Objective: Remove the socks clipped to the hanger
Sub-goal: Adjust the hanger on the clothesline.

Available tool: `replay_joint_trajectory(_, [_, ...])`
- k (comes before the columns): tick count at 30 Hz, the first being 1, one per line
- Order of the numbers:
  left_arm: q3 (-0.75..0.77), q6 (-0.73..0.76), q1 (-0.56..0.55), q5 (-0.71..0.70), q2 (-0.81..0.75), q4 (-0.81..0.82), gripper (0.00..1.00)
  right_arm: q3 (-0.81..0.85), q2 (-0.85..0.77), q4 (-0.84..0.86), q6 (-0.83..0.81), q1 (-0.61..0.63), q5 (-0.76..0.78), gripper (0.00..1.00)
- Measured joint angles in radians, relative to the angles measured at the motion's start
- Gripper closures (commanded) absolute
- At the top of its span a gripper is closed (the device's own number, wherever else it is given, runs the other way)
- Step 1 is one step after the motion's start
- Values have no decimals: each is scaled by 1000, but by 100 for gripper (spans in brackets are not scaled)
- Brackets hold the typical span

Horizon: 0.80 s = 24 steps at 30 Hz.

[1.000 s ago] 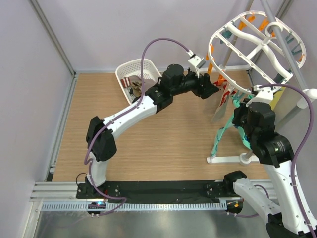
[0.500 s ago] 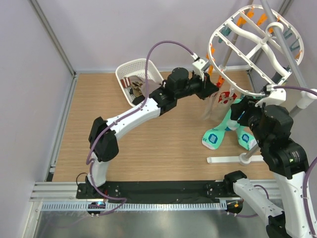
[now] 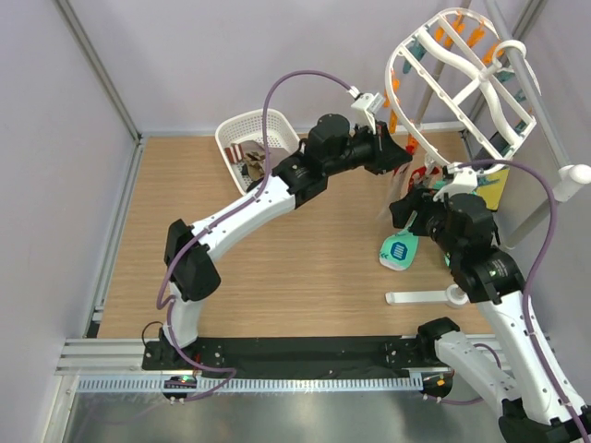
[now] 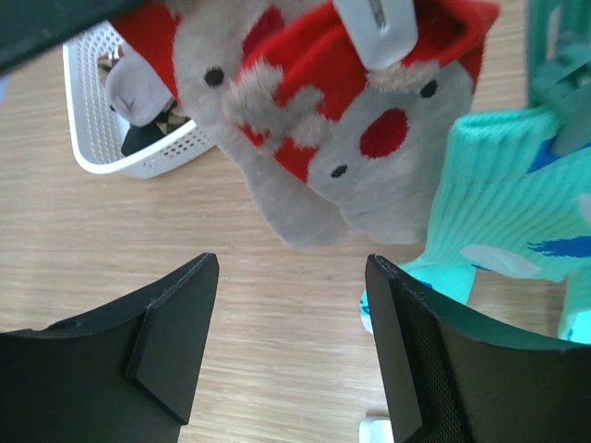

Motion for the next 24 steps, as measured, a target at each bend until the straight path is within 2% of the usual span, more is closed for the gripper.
replay_joint_trajectory(5, [-1,-72,0,-43,0,-37,95,-102,-25,85,10,37,-1,26])
replay_joint_trajectory(11, [-1,-134,3,-70,0,-49,95,-151,-35,208,6,105,34,28])
replay_joint_trajectory(16, [-10,-129,3,-75,-3,-48,85,-116,-19,172,17,158,126,32])
replay_joint_trajectory(20, [-86,-93,5,-83,-30,-32,68,16,19,89,49,158,187,33])
replay_joint_trajectory(24, [-137,-67,5,-80,-39,2,60,153,52,35,66,158,231,34])
